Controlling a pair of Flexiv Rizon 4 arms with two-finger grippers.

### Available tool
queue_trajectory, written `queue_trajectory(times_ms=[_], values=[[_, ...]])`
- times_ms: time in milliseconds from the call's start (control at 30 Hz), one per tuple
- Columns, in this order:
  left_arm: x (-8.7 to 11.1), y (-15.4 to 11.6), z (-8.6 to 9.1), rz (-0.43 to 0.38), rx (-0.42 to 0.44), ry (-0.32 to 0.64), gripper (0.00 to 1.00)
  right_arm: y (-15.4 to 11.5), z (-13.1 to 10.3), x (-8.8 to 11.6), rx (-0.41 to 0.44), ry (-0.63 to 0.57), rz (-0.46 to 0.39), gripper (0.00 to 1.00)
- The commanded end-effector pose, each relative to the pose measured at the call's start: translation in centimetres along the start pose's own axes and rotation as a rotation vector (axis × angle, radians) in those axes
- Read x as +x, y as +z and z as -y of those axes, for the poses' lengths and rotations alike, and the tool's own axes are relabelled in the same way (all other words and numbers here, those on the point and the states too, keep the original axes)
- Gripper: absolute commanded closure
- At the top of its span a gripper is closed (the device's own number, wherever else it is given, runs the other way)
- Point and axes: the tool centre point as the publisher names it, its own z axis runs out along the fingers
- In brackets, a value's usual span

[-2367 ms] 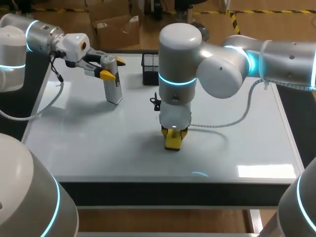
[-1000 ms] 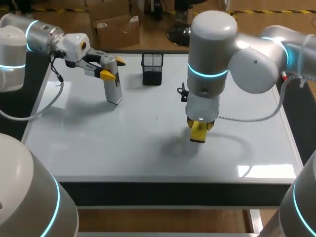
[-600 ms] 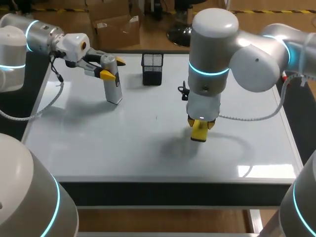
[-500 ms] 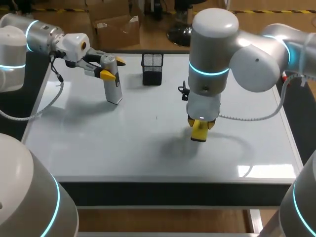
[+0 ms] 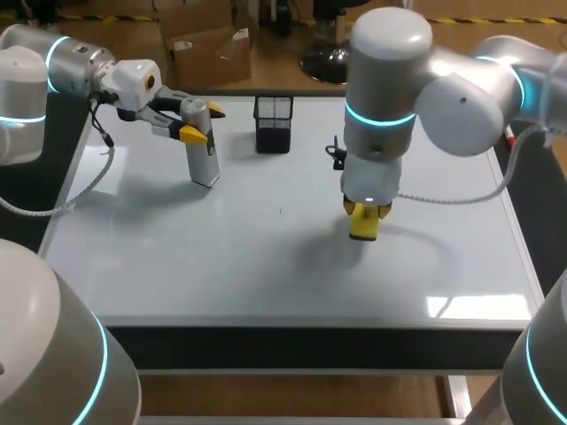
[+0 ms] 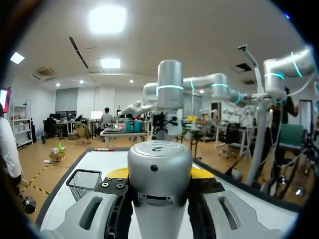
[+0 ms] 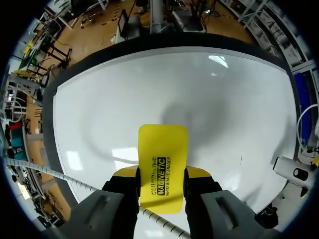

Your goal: Pick up the inspection probe, press it on each red-marked spot on the whiteboard one by one, put down the probe, pick up the eraser, and wipe off all the red marks.

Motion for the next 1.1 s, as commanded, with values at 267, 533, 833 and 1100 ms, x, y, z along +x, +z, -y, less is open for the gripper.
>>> queue_trajectory(times_ms=[267, 533, 833, 1100], values=[[0.0, 0.0, 0.2, -0.001, -0.003, -0.001, 1.00, 0.4, 6.8, -0.8, -0.019, -0.059, 0.027, 1.00], [0.0, 0.0, 0.2, -0.001, -0.003, -0.001, 1.00, 0.6, 11.3, -2.2, -0.047, -0.132, 0.017, 1.00], [0.0, 0.0, 0.2, -0.001, -0.003, -0.001, 1.00, 1.2, 15.6, -4.0, -0.078, -0.180, -0.010, 1.00], [0.0, 0.0, 0.2, -0.001, -0.003, -0.001, 1.00, 1.9, 18.4, -5.0, -0.086, -0.183, 0.010, 1.00]])
